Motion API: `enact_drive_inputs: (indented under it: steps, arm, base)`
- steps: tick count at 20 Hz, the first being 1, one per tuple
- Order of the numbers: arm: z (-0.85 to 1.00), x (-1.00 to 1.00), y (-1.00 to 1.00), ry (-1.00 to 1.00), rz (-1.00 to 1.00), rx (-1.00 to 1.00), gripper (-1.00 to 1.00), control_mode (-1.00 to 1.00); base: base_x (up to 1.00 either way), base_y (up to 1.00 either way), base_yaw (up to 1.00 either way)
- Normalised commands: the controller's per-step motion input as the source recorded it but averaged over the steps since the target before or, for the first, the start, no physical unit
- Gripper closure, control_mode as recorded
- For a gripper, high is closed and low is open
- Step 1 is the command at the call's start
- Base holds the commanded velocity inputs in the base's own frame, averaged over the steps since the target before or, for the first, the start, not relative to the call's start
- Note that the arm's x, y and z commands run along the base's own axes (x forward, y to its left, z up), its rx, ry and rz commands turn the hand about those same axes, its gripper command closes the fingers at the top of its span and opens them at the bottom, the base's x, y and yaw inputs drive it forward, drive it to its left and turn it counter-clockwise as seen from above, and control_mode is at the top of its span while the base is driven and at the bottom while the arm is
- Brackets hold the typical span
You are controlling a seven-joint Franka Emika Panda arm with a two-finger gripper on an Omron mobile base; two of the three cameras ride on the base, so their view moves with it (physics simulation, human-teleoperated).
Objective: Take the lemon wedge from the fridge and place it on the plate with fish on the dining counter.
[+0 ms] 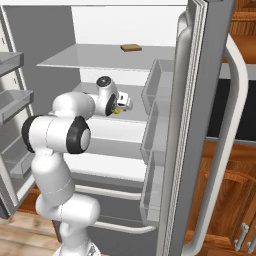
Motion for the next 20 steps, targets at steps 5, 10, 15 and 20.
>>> enact_drive_inputs:
  steps: [5,10,15,20]
  arm:
    - [-0.25,0.0,0.0,0.01,0.0,0.0,-1.0,-1.0]
    - [-0.42,0.0,0.01,0.01,0.0,0.0,-1.0,-1.0]
    - [-0.27,0.07,0.08,-0.01,0.0,0.01,1.0,-1.0]
    - [0.0,0.0,0.0,0.0,0.0,0.0,1.0,-1.0]
  base:
    - [0.0,0.0,0.0]
    - [0.0,0.0,0.0]
    - [0.0,0.0,0.0]
    - [0.0,0.0,0.0]
